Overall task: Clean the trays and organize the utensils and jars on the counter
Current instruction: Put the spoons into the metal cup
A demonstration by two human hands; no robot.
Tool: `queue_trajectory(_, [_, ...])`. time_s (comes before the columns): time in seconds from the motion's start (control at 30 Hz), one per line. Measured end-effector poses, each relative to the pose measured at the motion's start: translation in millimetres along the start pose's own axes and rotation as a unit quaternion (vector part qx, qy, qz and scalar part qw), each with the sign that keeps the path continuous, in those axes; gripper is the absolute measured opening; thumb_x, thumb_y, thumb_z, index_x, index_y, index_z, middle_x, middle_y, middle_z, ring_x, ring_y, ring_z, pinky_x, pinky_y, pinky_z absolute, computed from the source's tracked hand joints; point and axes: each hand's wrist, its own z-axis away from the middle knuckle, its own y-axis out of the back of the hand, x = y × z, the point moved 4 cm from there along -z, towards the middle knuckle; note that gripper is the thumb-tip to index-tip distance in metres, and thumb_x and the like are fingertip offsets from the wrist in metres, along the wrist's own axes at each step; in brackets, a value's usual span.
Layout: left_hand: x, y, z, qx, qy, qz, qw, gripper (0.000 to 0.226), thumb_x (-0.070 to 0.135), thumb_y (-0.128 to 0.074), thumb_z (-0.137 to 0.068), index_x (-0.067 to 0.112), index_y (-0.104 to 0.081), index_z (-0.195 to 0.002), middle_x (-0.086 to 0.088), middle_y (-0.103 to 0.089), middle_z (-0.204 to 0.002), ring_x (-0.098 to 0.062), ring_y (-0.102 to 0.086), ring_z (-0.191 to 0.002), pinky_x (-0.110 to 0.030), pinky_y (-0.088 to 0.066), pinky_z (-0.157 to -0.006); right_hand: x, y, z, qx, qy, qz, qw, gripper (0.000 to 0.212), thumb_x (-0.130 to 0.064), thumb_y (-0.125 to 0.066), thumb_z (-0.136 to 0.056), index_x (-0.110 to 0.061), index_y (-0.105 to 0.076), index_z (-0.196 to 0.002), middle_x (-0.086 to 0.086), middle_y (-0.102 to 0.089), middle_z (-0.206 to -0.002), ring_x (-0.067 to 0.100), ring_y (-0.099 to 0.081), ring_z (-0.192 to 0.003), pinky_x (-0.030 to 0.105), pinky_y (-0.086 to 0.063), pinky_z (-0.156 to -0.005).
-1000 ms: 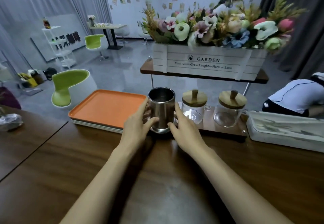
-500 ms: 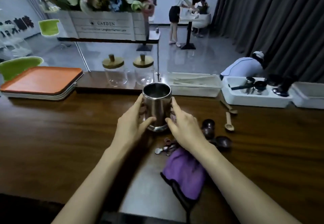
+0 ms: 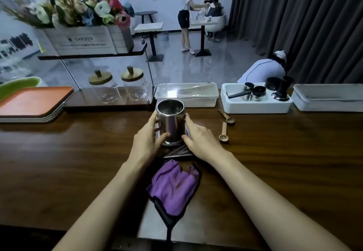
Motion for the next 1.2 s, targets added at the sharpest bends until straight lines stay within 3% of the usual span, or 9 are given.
queue_trajectory(0.13, [-9,-5,-1,-0.019,-0.008,0.0,1.0,0.091,0.026,-0.079,-0.088,0.045,-0.024,-0.157,0.035,-0.053,-0.124,-0.004,-0.067,-0.111,-0.027,-0.052,-0.099,8,-3,-1,-0.004,-0.001,0.011,1.0,0.075,-0.033,-0.051,-0.1,-0.025,-0.007,-0.16,0.013,-0.06,-0.133,0.042,-0.057,-0.116,0.046,-0.047,-0.09])
queue_trajectory(0.23, [-14,-4,-4,-0.033,-0.021,-0.008,0.999,0.095,0.028,-0.078,-0.089,0.052,-0.016,-0.157,0.024,-0.057,-0.137,-0.005,-0.067,-0.113,-0.03,-0.051,-0.101,11,6,5,0.001,0.006,0.021,1.0,0.069,-0.032,-0.053,-0.1,-0.025,-0.018,-0.159,0.006,-0.052,-0.146,0.035,-0.05,-0.13,0.045,-0.043,-0.101])
queue_trajectory(0.37, [-24,-3,-9,-0.059,-0.051,-0.039,0.996,0.091,0.028,-0.077,-0.09,0.055,-0.02,-0.155,0.014,-0.065,-0.133,-0.005,-0.067,-0.111,-0.031,-0.053,-0.098,13,10,21,-0.003,0.054,0.037,0.998,0.057,-0.045,-0.058,-0.097,-0.03,-0.044,-0.15,-0.007,-0.044,-0.154,0.021,-0.028,-0.15,0.04,-0.024,-0.121])
queue_trajectory(0.47, [-40,-6,-14,-0.082,-0.061,-0.058,0.993,0.083,0.033,-0.076,-0.089,0.05,-0.027,-0.154,0.008,-0.066,-0.134,-0.013,-0.067,-0.115,-0.035,-0.054,-0.097,13,2,29,-0.054,0.085,0.089,0.991,0.053,-0.056,-0.059,-0.093,-0.038,-0.053,-0.143,-0.01,-0.041,-0.156,0.017,-0.017,-0.153,0.038,-0.009,-0.123])
queue_trajectory(0.6, [-52,-9,-11,-0.076,-0.055,-0.07,0.993,0.075,0.037,-0.073,-0.092,0.044,-0.033,-0.156,0.013,-0.065,-0.136,-0.011,-0.061,-0.124,-0.03,-0.05,-0.095,9,1,36,-0.059,0.102,0.11,0.987,0.037,-0.044,-0.06,-0.097,-0.04,-0.061,-0.134,-0.009,-0.045,-0.153,0.016,-0.023,-0.15,0.036,-0.013,-0.122])
queue_trajectory(0.8, [-43,-14,-7,-0.059,-0.036,-0.06,0.996,0.065,0.036,-0.069,-0.094,0.049,-0.037,-0.149,0.017,-0.068,-0.129,-0.013,-0.064,-0.122,-0.04,-0.052,-0.097,15,19,35,-0.034,0.1,0.103,0.989,0.026,-0.034,-0.061,-0.098,-0.029,-0.072,-0.121,-0.012,-0.059,-0.139,0.01,-0.041,-0.135,0.031,-0.036,-0.105])
queue_trajectory(0.93, [-39,-20,-6,-0.035,0.014,-0.016,0.999,0.061,0.042,-0.072,-0.092,0.046,-0.045,-0.147,0.016,-0.069,-0.129,-0.008,-0.065,-0.121,-0.038,-0.051,-0.103,35,34,31,-0.017,0.078,0.057,0.995,0.017,-0.032,-0.068,-0.093,-0.031,-0.074,-0.108,-0.014,-0.065,-0.128,0.006,-0.046,-0.133,0.022,-0.036,-0.101])
queue_trajectory(1.07, [-31,-27,-14,-0.062,0.076,0.131,0.987,0.089,0.05,-0.086,-0.073,0.047,-0.041,-0.15,0.008,-0.065,-0.136,-0.002,-0.062,-0.122,-0.033,-0.047,-0.11,55,51,27,-0.004,0.042,0.05,0.998,0.015,-0.039,-0.068,-0.091,-0.037,-0.071,-0.105,-0.014,-0.067,-0.104,0.01,-0.058,-0.102,0.029,-0.045,-0.081])
queue_trajectory(1.2, [-24,-41,-15,-0.055,0.105,0.159,0.98,0.088,0.06,-0.088,-0.064,0.05,-0.046,-0.14,0.013,-0.068,-0.129,-0.003,-0.058,-0.127,-0.041,-0.046,-0.111,78,64,23,-0.031,-0.004,-0.01,0.999,0.015,-0.036,-0.07,-0.09,-0.045,-0.067,-0.101,-0.016,-0.065,-0.092,0.004,-0.06,-0.085,0.024,-0.044,-0.071])
